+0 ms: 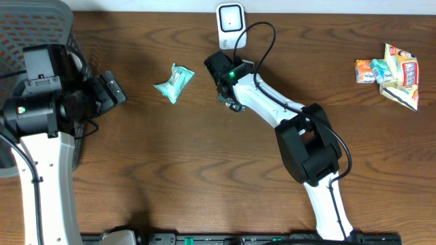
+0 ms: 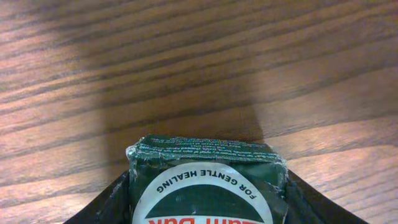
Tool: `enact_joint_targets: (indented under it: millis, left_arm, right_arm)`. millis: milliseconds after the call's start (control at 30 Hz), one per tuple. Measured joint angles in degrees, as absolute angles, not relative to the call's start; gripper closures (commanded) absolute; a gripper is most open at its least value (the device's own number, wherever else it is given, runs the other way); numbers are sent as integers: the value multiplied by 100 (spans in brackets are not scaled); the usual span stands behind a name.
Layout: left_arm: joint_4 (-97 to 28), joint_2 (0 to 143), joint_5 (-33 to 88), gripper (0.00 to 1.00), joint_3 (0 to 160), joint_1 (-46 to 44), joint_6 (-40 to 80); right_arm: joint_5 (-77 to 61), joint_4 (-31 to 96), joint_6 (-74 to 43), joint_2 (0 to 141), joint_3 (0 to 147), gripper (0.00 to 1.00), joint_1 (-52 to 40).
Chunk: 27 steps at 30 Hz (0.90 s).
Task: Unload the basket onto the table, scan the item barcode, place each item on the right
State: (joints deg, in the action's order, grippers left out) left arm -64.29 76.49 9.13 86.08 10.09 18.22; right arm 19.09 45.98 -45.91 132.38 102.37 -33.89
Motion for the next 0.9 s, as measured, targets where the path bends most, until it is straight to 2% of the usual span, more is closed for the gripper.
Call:
enact_joint_targets:
  millis: [267,400,467,500,533,900]
  left_arm:
    - [-6429,7649,910,2,8608,1009,1822]
    - [-6427,7649,913,2,8608,1009,1822]
    - [-6427,7649,913,3,8608,1009,1822]
    - [-6429,7649,910,2,8608,1009,1822]
    - [-6427,7649,913,2,8608,1009,1822]
    - [-6427,7649,913,2,8608,1009,1822]
  right_arm:
    - [1833,4740,-4399,13238,10254,42,-3361]
    - [1402,5030,-4342,13238,10342,37,-3223]
    - [1166,5223,-4318,13238,10396,21,-3100]
    - [1098,5319,-4298,13238,10425,8,-3048]
    - [1024,5422,-4300,13238,10453,1,-2978]
    - [-69,6351,-3653,13227,10986,1,-2460]
